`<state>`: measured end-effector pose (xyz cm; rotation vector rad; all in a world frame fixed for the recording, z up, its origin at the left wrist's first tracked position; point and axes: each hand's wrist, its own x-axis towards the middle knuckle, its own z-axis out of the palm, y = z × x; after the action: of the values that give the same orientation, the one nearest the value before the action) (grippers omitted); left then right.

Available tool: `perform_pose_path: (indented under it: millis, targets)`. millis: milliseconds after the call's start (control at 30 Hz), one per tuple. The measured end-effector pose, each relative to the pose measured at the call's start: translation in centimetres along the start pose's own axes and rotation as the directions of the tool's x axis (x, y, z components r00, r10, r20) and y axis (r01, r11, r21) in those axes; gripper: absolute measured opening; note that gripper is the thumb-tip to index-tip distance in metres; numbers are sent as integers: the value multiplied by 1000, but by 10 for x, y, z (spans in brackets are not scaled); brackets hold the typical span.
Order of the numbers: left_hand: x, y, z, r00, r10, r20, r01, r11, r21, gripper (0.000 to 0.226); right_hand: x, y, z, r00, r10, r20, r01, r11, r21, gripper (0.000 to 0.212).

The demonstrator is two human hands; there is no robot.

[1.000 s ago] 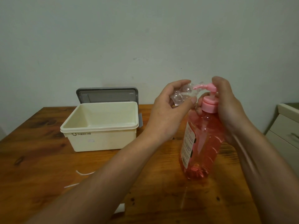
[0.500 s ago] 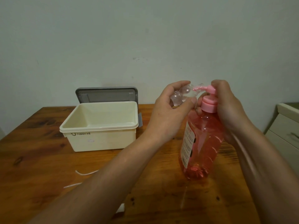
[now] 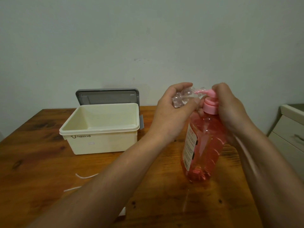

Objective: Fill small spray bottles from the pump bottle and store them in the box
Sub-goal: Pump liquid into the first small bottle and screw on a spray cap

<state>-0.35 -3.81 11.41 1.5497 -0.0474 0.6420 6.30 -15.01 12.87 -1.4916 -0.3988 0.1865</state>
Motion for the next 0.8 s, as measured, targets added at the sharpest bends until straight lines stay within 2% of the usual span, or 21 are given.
perform_pose_path:
  millis: [200, 467, 800]
  targets:
    - [1, 3, 2, 1000, 8, 3, -8, 1000, -17, 40, 0, -2, 0, 1000, 26, 0, -26, 1000, 6, 62]
    - [0, 1, 1, 1000, -8, -5, 8, 1000, -3, 39, 0, 0, 0, 1000, 1, 7, -1, 1000, 0, 56]
    - [0, 4, 3, 1000, -6, -5, 6, 1000, -18, 40, -2, -3, 1, 1000, 10, -13, -10, 1000, -10, 60]
